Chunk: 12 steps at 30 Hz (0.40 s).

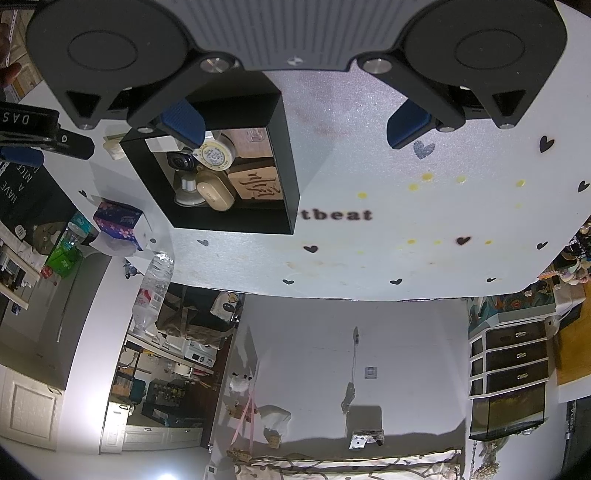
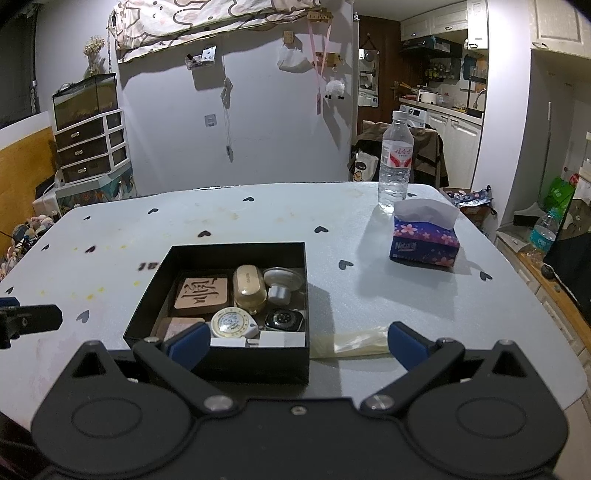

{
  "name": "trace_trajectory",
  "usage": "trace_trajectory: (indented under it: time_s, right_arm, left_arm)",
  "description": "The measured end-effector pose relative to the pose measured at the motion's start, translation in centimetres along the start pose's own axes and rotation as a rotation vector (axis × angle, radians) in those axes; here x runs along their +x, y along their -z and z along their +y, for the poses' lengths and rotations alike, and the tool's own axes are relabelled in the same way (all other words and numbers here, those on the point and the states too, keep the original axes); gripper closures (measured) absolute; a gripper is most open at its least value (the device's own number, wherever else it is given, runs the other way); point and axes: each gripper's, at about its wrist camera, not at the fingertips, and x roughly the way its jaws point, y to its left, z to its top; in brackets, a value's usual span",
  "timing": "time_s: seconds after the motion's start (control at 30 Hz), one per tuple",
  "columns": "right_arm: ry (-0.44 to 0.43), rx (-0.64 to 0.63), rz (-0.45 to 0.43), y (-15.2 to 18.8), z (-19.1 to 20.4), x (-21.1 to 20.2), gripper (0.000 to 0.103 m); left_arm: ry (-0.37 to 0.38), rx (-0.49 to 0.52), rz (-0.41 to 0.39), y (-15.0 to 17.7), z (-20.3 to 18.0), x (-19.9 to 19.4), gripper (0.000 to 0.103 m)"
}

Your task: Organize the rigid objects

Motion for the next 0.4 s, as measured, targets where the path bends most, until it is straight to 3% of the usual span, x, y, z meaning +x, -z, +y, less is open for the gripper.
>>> trace_trajectory:
  time_s: [0.4]
  right_arm:
    - [-0.001, 0.002, 0.002, -0.01, -0.02, 0.21, 0.000]
  left_arm:
    - [-0.003, 0.000, -0.001, -0.06, -0.01, 0.08, 0.000]
